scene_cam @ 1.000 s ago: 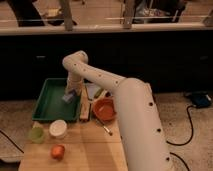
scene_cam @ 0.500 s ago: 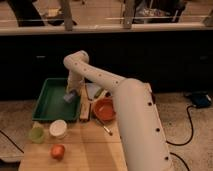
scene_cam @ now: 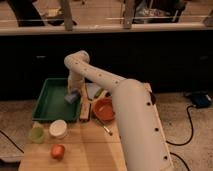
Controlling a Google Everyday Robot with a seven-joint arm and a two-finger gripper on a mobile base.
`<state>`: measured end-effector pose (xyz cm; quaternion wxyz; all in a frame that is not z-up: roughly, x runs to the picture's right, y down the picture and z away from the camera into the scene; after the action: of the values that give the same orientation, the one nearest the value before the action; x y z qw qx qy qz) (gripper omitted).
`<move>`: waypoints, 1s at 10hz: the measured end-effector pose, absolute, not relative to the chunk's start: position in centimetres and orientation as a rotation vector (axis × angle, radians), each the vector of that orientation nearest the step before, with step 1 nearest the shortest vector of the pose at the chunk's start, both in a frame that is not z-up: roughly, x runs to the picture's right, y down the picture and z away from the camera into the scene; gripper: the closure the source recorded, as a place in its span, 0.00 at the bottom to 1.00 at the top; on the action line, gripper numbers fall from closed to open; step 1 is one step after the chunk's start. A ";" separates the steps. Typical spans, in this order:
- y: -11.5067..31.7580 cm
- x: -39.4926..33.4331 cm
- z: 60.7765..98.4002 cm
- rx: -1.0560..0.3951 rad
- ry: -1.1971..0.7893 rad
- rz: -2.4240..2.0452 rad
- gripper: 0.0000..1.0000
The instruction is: Place sponge in tray
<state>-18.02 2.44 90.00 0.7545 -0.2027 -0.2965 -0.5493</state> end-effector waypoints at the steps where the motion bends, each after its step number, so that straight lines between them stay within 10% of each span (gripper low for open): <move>1: 2.4 -18.0 90.1 -0.441 -0.647 -1.193 0.42; 6: 2.4 -18.1 90.3 -0.441 -0.653 -1.177 0.95; 10: 2.4 -18.0 90.3 -0.440 -0.653 -1.177 0.97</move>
<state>-18.04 2.39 90.31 0.7597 -0.2023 -0.2997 -0.5405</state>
